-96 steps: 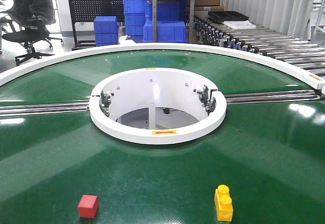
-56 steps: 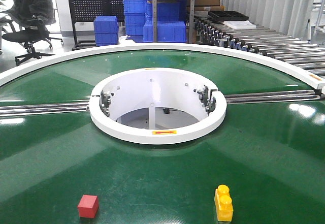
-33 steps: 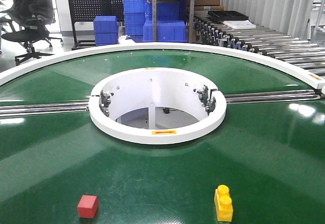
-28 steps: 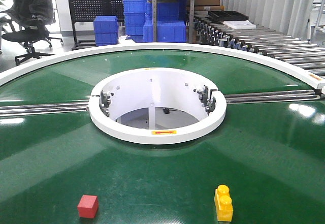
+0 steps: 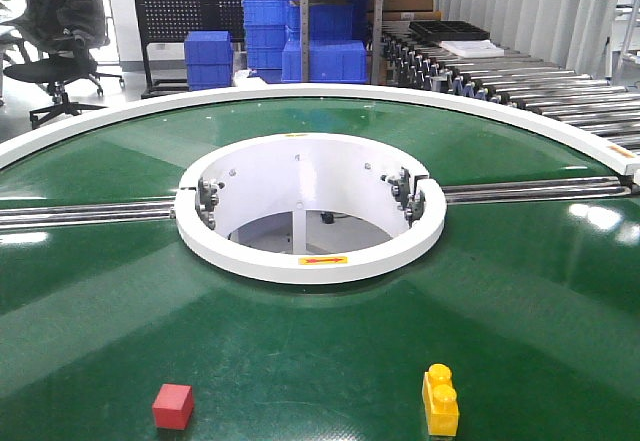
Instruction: Pick red and yellow blocks into blue bin
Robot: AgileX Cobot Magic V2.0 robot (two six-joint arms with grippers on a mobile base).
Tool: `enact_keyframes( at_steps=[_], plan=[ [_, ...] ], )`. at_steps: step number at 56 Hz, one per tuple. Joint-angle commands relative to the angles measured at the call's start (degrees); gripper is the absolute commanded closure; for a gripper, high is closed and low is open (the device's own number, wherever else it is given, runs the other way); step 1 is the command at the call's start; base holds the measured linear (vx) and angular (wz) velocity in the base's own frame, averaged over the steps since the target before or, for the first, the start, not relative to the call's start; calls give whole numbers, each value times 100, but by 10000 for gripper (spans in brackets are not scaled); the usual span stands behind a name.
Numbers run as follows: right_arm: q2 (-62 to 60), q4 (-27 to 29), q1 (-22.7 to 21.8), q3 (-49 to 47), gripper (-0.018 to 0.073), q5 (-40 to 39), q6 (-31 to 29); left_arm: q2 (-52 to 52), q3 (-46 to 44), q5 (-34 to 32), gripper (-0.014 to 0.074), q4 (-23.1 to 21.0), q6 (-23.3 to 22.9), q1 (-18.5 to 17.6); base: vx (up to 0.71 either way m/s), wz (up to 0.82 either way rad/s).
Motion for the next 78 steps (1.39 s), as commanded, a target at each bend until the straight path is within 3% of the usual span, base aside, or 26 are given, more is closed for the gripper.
enact_keyframes(
  at_steps=[1,10,16,21,32,38,44,50,57,71,78],
  plan=[
    [68,-18,-6,-239,568,-474,74,-6,-226,-535,594,-31,-66,-5,0,0],
    [107,-34,-6,-239,544,-457,-15,-6,-226,-613,586,-31,-66,-5,0,0],
    [107,-45,-6,-239,460,-444,-98,-6,-226,-741,531,-31,-66,-5,0,0],
    [107,-77,-6,-239,341,-389,-110,-6,-226,-821,443,-31,-66,-5,0,0],
    [107,-16,-6,-239,-57,-595,-85,-6,-226,-802,159,-31,-66,-5,0,0],
    [107,55,-6,-239,-169,-790,253,-6,-226,-808,52,-31,-66,-5,0,0],
    [128,-67,118,-325,-163,-106,470,-6,-226,-745,19,-31,-86,-5,0,0],
    [504,-573,770,-614,-132,983,171,-6,-226,-713,20,-31,-86,-5,0,0],
    [1345,-816,1284,-1183,-95,2087,340,-6,-226,-648,20,-31,-86,-5,0,0],
    [3243,-816,1356,-2500,-21,4084,799,-6,-226,-420,20,-31,-86,-5,0,0],
    [4036,-794,1356,-3011,-3,4550,799,-6,-226,-420,20,-31,-86,-5,0,0]
  ],
)
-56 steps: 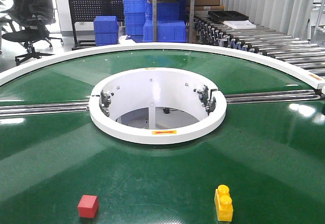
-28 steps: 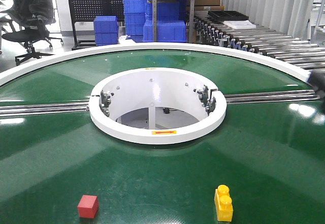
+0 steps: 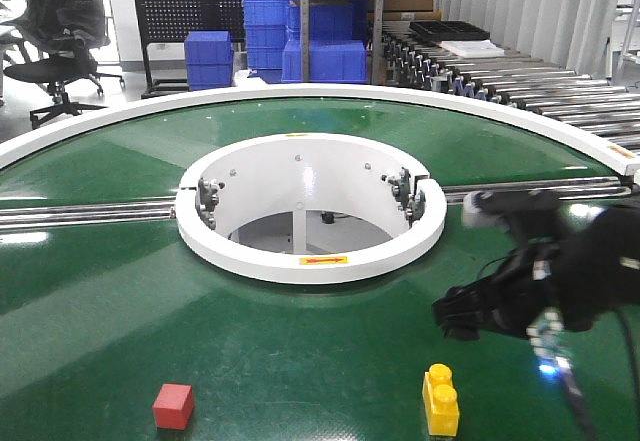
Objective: Pick red and yellow blocks into blue bin
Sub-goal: 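Lower the right gripper over the yellow brick and close on it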
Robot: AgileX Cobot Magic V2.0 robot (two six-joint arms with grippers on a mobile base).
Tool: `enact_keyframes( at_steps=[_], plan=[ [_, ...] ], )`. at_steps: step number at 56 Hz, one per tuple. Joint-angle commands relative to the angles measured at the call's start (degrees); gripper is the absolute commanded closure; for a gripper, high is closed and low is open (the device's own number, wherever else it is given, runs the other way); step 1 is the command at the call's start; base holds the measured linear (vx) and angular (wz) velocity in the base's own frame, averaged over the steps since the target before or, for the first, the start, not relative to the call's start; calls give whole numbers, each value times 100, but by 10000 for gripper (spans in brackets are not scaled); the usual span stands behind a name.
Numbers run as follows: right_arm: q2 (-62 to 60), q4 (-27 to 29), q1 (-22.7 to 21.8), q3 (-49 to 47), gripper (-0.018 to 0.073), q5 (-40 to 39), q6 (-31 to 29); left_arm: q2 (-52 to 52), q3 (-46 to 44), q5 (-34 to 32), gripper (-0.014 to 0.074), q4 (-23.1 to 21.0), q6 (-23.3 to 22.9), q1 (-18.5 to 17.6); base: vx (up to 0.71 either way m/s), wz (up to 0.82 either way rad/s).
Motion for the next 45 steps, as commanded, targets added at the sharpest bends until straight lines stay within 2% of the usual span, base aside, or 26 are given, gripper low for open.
enact_keyframes(
  at_steps=[1,9,18,29,45],
  plan=[
    [303,-72,16,-530,-3,98,22,-68,-226,-449,20,-25,-51,-5,0,0],
    [906,-17,16,-811,-3,228,57,-68,-226,-449,20,-25,-51,-5,0,0],
    [1313,174,16,-873,-3,-94,70,-68,-226,-449,20,-25,-51,-5,0,0],
    [1758,154,16,-873,-3,-437,548,-68,-226,-449,20,-25,-51,-5,0,0],
    [2398,62,16,-873,7,-678,807,-68,-226,-448,20,-25,-45,-5,0,0]
  ],
)
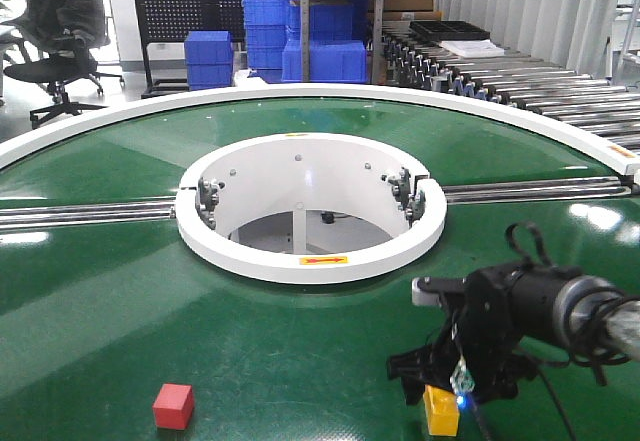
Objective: Pick red and yellow blocks into blue bin
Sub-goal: 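Lower the right gripper over the yellow brick and close on it, then lower the left gripper over the red cube and close on it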
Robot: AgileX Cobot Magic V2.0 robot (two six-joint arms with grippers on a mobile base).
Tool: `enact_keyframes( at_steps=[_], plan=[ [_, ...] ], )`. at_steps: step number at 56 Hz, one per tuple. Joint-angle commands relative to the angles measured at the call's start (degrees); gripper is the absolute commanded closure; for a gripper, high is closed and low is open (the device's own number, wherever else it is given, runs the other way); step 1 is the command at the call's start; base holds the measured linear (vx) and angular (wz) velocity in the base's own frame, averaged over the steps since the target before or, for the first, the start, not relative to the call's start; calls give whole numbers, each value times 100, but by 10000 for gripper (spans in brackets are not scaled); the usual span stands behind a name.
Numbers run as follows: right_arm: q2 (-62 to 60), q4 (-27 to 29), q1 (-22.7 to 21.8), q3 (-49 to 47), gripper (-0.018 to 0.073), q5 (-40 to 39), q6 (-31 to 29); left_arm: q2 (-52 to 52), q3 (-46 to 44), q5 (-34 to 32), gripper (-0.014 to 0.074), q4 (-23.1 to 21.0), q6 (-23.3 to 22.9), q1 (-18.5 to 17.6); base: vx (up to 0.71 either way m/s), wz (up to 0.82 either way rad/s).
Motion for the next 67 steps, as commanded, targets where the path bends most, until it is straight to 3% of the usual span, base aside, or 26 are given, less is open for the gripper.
enact_keyframes(
  at_steps=[1,8,15,16,31,38,43,48,61,67],
  plan=[
    [-182,-111,16,-183,17,-305,40,-68,-226,-460,20,-25,-45,-5,0,0],
    [-108,-73,16,-183,179,-413,57,-68,-226,-460,20,-25,-45,-5,0,0],
    [-160,-80,16,-183,564,-484,6,-68,-226,-460,20,-25,-45,-5,0,0],
    [-177,-81,16,-183,578,-491,-7,-68,-226,-465,20,-25,-45,-5,0,0],
    [-1042,-724,15,-166,573,-321,-28,-68,-226,-207,20,-19,-38,-5,0,0],
    [-1771,-1053,15,99,573,-207,-27,-68,-226,802,20,1,102,-68,0,0],
    [-2231,-1227,8,456,571,-310,-26,-61,-226,1631,22,-10,310,-302,0,0],
    [-2595,-1434,8,871,569,-469,-4,7,-226,2004,22,-15,480,-559,0,0],
    [-3053,-1476,8,1547,570,-539,15,782,-277,1611,22,-20,710,-1088,0,0],
    [-3082,-1463,8,1617,570,-476,16,1428,-637,1625,22,26,820,-1096,0,0]
  ],
)
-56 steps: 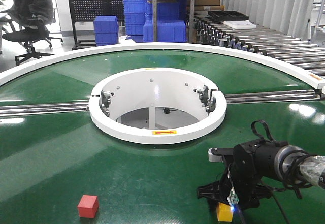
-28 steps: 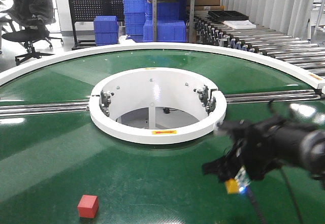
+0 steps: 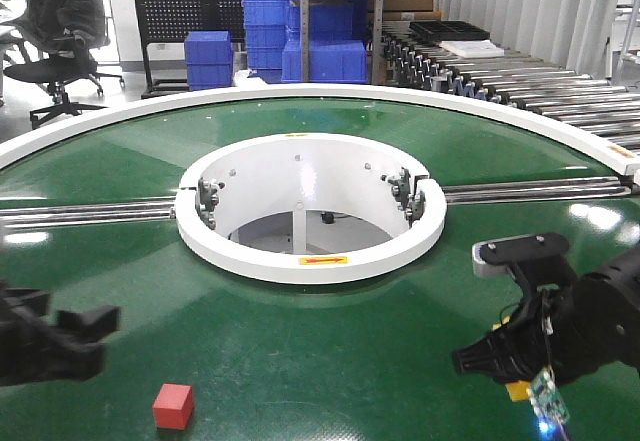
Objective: Pick red and yellow blocks into blue bin
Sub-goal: 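Lower the left gripper over the red cube and close on it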
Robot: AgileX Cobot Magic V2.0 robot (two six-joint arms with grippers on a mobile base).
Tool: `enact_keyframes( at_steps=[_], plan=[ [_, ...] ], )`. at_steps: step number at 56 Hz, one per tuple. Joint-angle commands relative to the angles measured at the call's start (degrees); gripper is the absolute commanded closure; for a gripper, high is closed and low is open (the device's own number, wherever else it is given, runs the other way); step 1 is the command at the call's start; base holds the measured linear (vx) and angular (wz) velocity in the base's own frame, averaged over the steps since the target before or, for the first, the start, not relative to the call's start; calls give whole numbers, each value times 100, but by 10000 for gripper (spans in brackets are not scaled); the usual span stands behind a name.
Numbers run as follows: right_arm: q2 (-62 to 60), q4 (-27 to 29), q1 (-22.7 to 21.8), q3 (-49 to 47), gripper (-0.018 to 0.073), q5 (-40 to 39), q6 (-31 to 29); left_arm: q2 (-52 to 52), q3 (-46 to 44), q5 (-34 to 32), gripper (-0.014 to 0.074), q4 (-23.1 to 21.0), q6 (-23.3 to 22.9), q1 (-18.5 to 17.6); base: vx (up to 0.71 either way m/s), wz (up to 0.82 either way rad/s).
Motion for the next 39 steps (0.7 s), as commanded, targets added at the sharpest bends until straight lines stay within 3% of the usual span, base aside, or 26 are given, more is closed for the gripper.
enact_keyframes(
  at_steps=[1,2,3,11,21,39],
  plan=[
    [-273,-152,-14,-113,570,-260,-12,472,-538,-477,22,20,105,-51,0,0],
    [-273,-152,-14,-113,570,-247,-12,621,-666,-417,22,20,121,-51,0,0],
    [-273,-112,-14,-113,570,-241,7,1853,-1760,500,22,-37,124,-51,0,0],
    [-273,-112,-14,-113,570,-247,7,2656,-2249,1099,22,-37,124,-51,0,0],
    [-273,-112,-14,-113,570,-265,7,3359,-2597,1446,22,-37,65,-58,0,0],
    [-273,-112,-14,-113,570,-285,7,3878,-2637,1383,22,-37,-178,-58,0,0]
  ],
)
